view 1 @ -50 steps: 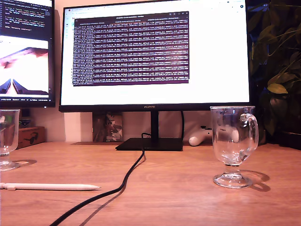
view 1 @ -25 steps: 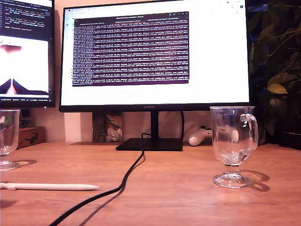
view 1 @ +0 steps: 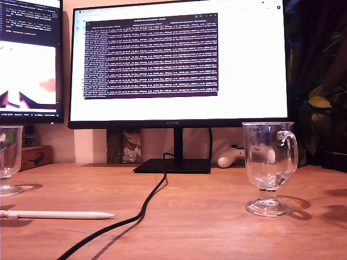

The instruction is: Pick the small glass cups in front of you with each of your hands, and place them behind the white pen

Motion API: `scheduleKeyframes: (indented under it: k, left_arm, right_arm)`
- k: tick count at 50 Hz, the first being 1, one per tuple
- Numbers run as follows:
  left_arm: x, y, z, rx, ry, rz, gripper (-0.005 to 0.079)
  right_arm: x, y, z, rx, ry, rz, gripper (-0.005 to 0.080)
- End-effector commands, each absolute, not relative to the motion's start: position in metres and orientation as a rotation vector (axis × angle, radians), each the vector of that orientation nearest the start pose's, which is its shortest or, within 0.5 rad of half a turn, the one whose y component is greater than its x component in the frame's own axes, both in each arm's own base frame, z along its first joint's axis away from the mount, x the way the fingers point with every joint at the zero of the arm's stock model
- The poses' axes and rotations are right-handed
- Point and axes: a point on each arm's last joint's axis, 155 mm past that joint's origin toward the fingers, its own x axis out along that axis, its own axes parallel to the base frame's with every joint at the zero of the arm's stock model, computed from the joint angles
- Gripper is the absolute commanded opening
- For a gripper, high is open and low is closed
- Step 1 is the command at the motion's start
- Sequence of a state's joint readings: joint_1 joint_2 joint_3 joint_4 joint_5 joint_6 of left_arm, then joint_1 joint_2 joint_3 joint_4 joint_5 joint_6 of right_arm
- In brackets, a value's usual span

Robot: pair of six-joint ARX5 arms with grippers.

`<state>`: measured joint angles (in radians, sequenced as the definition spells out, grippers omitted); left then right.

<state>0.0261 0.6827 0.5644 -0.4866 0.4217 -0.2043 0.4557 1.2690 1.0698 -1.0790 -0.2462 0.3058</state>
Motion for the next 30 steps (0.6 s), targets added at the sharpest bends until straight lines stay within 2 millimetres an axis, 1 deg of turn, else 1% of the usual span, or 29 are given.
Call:
scheduleKeyframes:
  k: [1,5,11,21,30]
  left_arm:
    - [0.263,-0.07,0.168,-0.306,0.621,-0.339,-0.0019]
    - [0.263,-0.07,0.168,-0.296,0.619,-0.342,-0.0019]
    - [0.263,-0.07,0.168,-0.291,0.617,-0.344,-0.0019]
    - [0.264,-0.07,0.17,-0.289,0.609,-0.345,-0.0019]
    - [0.267,-0.07,0.176,-0.283,0.582,-0.348,-0.0019]
  right_arm:
    - [0.219,0.159,0.122,0.091,1.404,0.389,0.0428]
    - [0.221,0.157,0.111,0.074,1.441,0.362,0.0428]
    - [0.229,0.159,0.102,0.054,1.443,0.346,0.0427]
    - [0.247,0.163,0.103,0.053,1.372,0.349,0.0404]
    - [0.25,0.165,0.098,0.051,1.375,0.348,0.0404]
